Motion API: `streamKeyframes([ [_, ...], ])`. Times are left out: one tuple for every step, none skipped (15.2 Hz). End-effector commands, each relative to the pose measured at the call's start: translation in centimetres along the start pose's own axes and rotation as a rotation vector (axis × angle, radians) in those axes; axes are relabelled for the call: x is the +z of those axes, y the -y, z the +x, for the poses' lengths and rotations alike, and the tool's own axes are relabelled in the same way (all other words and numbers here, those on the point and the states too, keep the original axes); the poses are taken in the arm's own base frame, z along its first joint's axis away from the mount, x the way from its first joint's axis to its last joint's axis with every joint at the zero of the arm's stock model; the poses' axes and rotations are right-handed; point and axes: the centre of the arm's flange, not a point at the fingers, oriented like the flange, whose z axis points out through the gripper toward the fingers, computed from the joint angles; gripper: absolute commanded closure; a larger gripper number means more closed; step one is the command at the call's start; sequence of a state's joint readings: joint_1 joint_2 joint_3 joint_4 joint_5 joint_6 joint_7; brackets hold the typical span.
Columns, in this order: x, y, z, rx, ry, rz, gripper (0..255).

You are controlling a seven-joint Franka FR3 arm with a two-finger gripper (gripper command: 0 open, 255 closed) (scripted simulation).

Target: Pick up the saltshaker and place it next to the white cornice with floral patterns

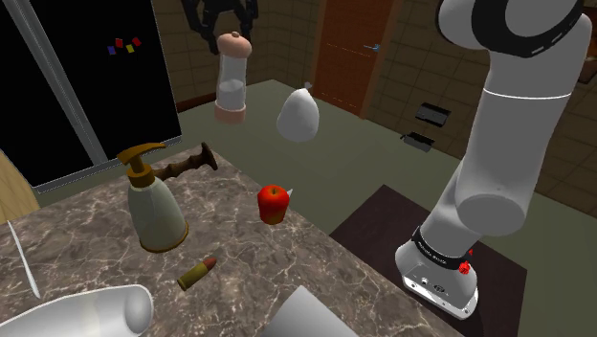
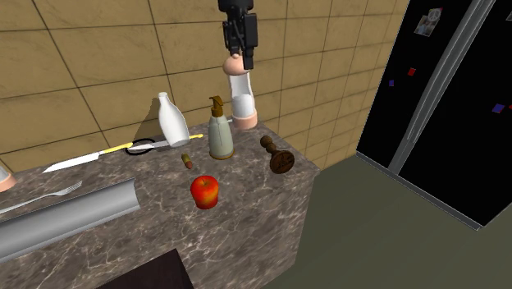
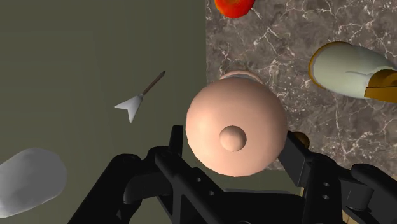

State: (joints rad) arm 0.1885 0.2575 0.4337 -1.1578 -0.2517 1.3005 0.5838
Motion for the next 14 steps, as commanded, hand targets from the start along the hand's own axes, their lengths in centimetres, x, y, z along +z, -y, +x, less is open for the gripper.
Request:
streamKeyframes([
  [-0.1,-0.5,-2.3,0.000,0.000,0.000,255],
  [0.0,-0.7,-3.6,0.000,0.000,0.000,255],
  [0.0,-1.0,-4.9,0.000,0.000,0.000,255],
  [0.0,-1.2,-6.2,0.000,0.000,0.000,255],
  [0.0,-1.5,-7.5,0.000,0.000,0.000,255],
  [0.1,-1.7,-8.8,0.000,0.000,0.000,255],
  [0.1,-1.9,-10.1,0.000,0.000,0.000,255],
  [0.1,-2.2,-11.4,0.000,0.000,0.000,255],
  [0.2,-2.4,-12.7,0.000,0.000,0.000,255],
  [0.2,-2.7,-14.0,0.000,0.000,0.000,255],
  [0.2,-2.9,-15.3,0.000,0.000,0.000,255],
  [0.3,-3.1,-16.6,0.000,0.000,0.000,255],
  [0.3,-3.4,-17.9,0.000,0.000,0.000,255],
  [0.3,-3.6,-19.2,0.000,0.000,0.000,255],
])
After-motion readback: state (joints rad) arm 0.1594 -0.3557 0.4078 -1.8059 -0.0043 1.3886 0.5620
